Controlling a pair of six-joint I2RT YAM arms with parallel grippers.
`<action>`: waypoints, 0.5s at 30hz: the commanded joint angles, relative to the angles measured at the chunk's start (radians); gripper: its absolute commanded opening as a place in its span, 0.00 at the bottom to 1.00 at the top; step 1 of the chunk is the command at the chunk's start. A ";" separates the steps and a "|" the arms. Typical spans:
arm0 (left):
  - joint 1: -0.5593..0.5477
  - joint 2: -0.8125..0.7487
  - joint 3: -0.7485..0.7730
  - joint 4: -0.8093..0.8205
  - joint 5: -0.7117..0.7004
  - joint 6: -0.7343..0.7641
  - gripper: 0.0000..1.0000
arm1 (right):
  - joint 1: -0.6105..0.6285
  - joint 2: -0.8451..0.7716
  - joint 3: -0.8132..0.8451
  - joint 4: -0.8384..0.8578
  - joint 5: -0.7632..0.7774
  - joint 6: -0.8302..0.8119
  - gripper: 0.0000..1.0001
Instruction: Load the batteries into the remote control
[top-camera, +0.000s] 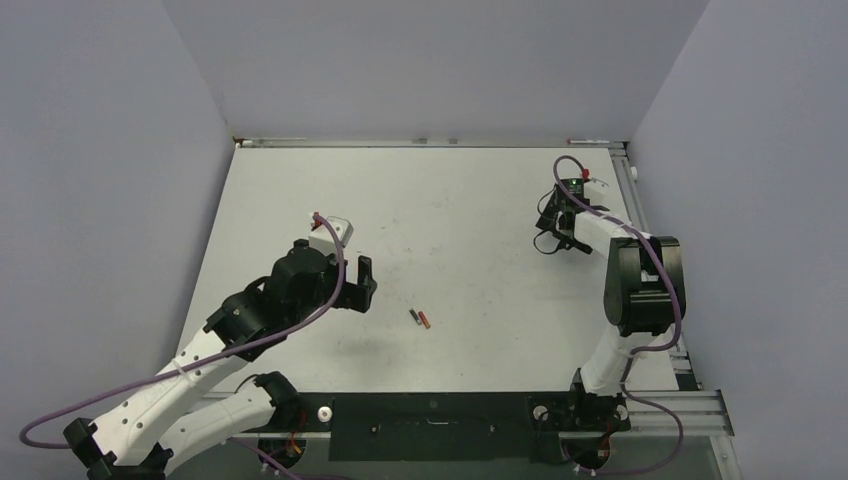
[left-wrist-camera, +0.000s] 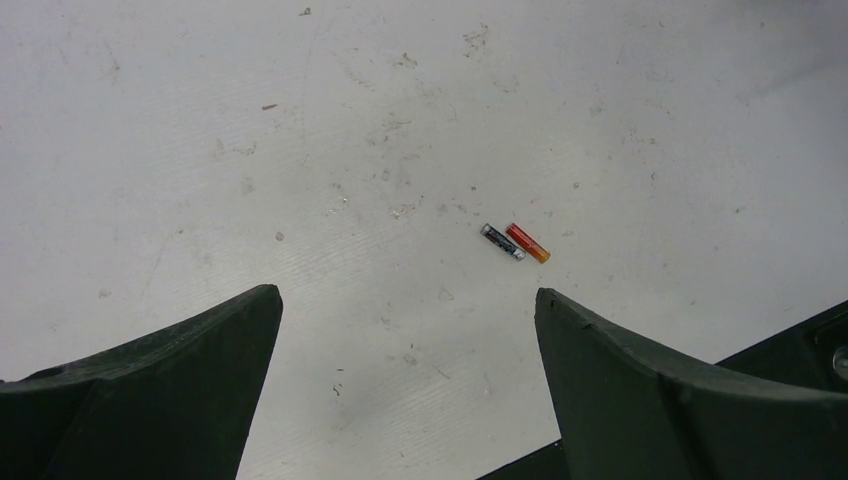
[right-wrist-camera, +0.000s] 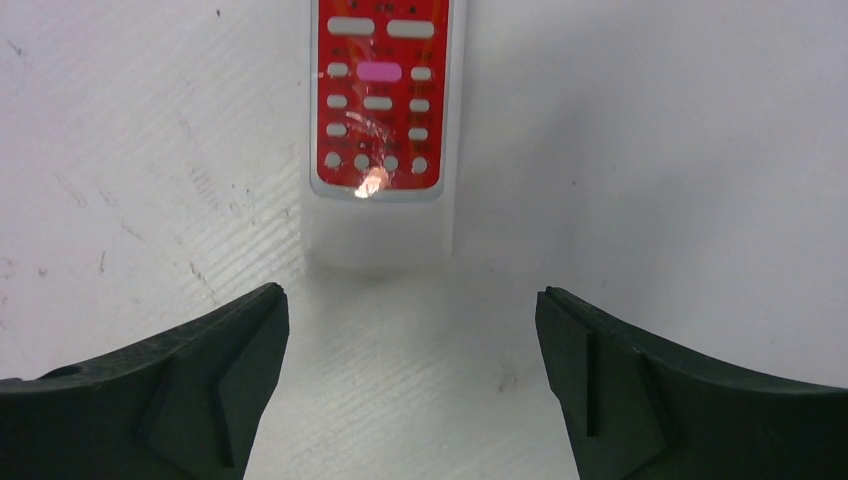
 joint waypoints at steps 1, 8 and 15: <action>0.031 0.009 0.006 0.033 0.033 0.016 0.96 | -0.030 0.041 0.081 0.032 0.000 0.004 0.93; 0.074 0.010 0.001 0.045 0.076 0.017 0.96 | -0.041 0.100 0.126 0.045 -0.032 0.014 0.94; 0.095 0.012 0.000 0.050 0.095 0.017 0.96 | -0.041 0.152 0.184 0.031 -0.036 0.014 0.94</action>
